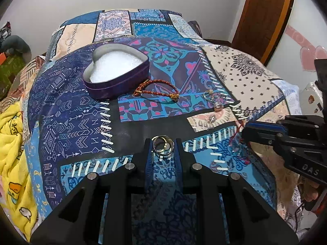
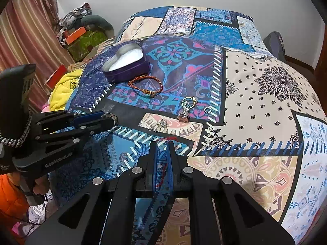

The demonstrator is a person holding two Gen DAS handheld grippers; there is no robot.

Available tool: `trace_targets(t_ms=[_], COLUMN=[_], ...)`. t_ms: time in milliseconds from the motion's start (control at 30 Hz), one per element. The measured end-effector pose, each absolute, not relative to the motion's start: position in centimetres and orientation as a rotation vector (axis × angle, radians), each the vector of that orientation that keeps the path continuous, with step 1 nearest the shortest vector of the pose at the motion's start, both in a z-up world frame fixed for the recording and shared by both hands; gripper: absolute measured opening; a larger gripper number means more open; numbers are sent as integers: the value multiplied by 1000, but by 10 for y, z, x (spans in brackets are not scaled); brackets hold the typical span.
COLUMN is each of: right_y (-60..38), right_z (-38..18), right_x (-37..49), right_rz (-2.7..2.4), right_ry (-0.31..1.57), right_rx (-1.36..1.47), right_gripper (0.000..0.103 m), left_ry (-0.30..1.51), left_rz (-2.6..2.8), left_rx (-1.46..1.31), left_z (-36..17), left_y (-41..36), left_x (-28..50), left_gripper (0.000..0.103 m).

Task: Organize jewelry
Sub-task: 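Lower the left tool to a ring while the right tool reaches the red beaded bracelet, then close the left tool on the ring while the right tool grasps the red bracelet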

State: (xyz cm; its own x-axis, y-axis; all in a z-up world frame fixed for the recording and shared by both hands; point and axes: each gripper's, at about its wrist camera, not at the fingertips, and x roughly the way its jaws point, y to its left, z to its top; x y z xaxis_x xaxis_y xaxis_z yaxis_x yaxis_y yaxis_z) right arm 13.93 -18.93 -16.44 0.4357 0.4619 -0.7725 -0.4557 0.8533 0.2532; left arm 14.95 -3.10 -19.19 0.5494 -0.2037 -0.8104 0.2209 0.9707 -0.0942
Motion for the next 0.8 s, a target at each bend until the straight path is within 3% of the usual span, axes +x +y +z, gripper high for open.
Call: trace_targets(t_ms=[567,800], right_y=[-185,-192], right_z=[-134,-143], right_x=[134,134], right_rz=[533,503], right_ry=[878,932], right_rx=[-17,-39], right_gripper=[8,10], left_ry=[829,816], left_rz=[-182,-157], left_rx=[11,6], left_z=[-145,-143], left_y=[-4,8], left_x=[122,113], left_gripper=[20,20])
